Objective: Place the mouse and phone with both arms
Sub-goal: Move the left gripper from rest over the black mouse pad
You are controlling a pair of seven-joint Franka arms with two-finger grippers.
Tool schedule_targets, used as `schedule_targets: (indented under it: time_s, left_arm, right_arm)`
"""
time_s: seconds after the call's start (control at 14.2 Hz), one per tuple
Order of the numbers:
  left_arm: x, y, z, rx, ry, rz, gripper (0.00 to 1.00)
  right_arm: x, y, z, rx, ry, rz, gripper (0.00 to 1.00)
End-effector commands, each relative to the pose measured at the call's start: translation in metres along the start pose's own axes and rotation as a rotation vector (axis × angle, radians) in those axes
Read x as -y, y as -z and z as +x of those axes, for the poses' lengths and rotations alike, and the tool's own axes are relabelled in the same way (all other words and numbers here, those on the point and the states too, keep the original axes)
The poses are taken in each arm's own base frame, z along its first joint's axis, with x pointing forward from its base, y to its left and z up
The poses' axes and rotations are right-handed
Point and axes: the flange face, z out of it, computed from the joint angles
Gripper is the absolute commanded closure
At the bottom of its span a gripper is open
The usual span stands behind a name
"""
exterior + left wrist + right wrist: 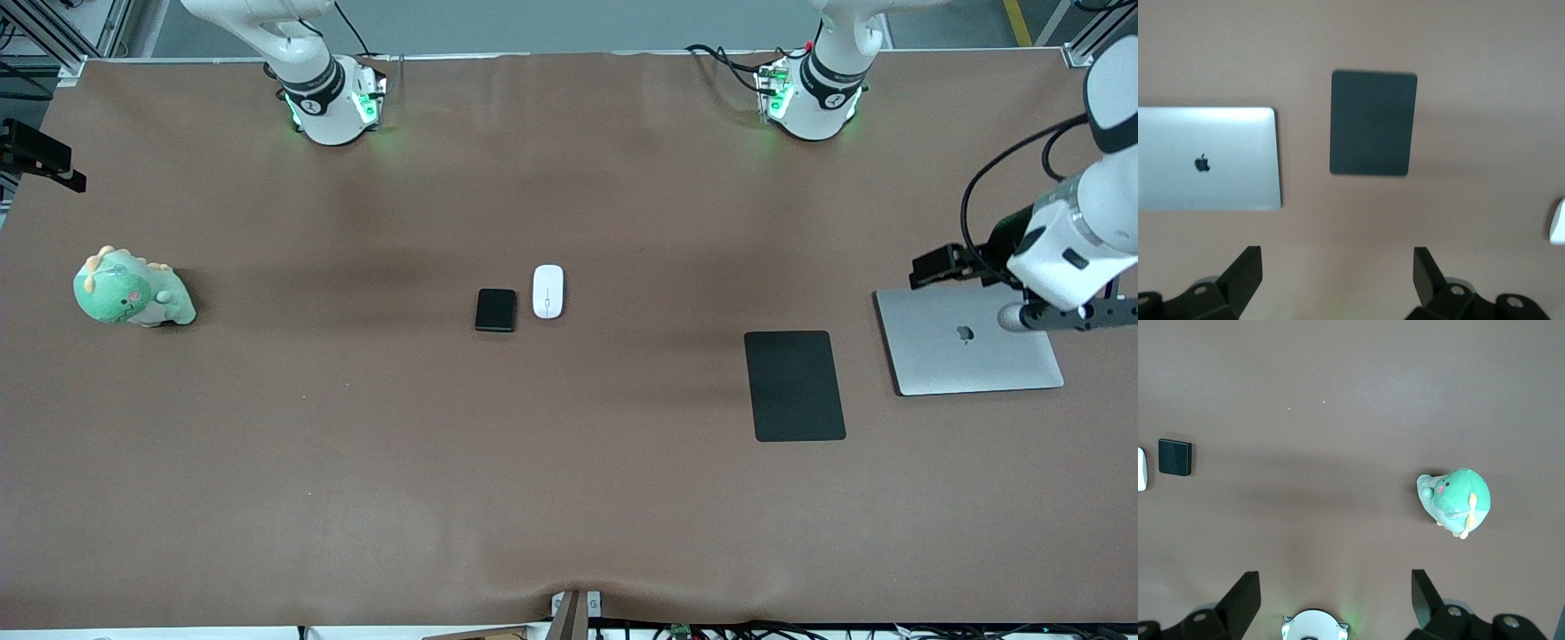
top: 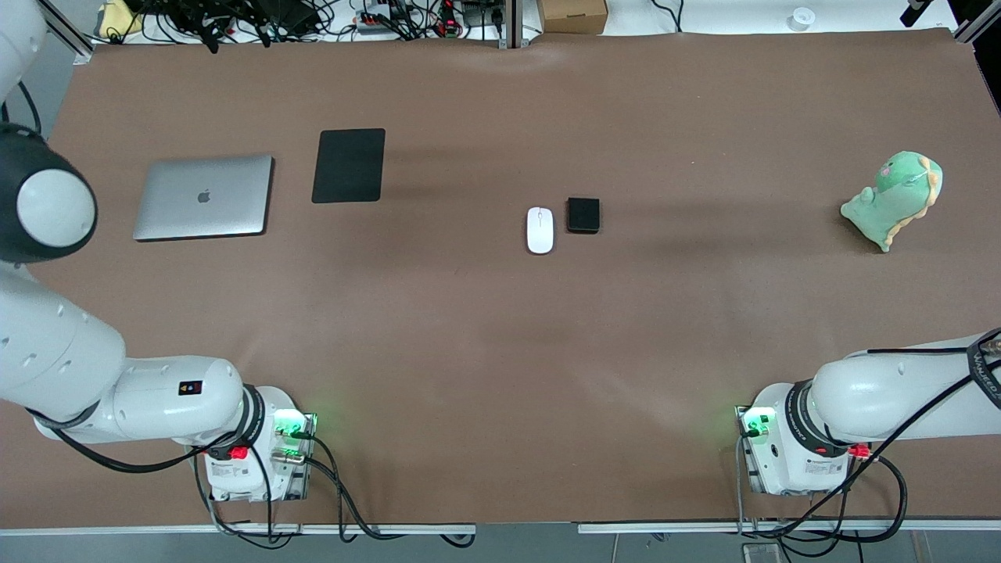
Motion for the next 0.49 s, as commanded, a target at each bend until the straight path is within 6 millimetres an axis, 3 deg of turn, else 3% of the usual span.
schedule_targets:
  time_s: [0.0,0.42]
  left_arm:
    - [0.003,-0.007,0.029,-0.045,0.061,-0.038,0.0]
    - [-0.01,-0.039,0.059,-0.105,0.18,-0.064,0.0]
  right_arm:
    - [-0.001,0.001,-0.005,-0.004,-0.003,0.005,0.0]
    - [-0.001,0.001,-0.006,0.0,-0.003,0.008,0.0]
